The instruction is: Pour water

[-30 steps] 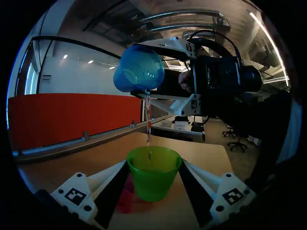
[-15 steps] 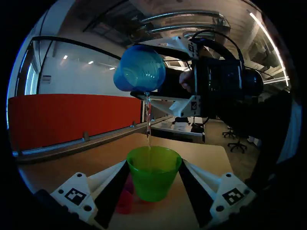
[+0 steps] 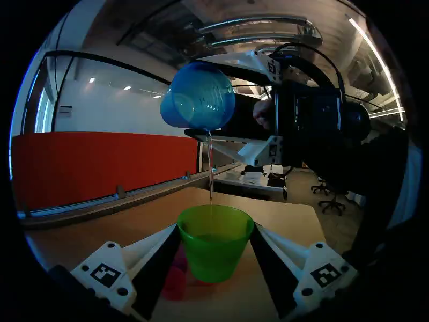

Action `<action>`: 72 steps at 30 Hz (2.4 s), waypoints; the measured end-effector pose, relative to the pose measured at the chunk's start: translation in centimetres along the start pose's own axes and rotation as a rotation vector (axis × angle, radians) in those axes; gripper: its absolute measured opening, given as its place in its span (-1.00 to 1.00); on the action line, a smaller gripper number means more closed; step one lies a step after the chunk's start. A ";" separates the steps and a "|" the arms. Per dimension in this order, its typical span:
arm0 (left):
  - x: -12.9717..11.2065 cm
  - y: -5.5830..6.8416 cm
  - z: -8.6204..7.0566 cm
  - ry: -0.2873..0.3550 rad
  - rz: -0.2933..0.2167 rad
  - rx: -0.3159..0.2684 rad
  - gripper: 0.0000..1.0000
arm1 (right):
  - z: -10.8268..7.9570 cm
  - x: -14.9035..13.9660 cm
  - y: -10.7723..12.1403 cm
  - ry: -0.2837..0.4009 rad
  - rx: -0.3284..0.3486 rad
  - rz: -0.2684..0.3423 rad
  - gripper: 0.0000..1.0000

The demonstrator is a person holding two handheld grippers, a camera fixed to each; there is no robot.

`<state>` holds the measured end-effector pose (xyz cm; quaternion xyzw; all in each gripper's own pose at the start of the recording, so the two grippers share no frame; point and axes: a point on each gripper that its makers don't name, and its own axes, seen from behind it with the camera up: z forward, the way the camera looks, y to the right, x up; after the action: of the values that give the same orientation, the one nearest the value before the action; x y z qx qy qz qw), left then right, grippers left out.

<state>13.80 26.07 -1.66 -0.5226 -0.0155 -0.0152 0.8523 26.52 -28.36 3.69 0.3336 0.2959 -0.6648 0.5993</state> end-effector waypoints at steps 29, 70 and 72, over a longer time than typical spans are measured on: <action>0.4 -0.1 0.0 0.004 0.006 0.007 0.74 | -0.5 -1.2 0.0 0.012 -0.040 0.270 0.85; 0.3 -0.3 -0.7 -0.037 0.024 0.034 0.74 | -3.1 -1.6 -1.8 0.086 0.040 1.532 0.85; 0.3 -0.4 -0.7 -0.040 0.024 0.036 0.74 | -3.2 -1.6 -1.9 0.083 0.041 1.531 0.85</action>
<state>14.04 25.29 -1.63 -0.5076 -0.0266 0.0057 0.8611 25.02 -24.62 3.04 0.4811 -0.0076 -0.0568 0.8748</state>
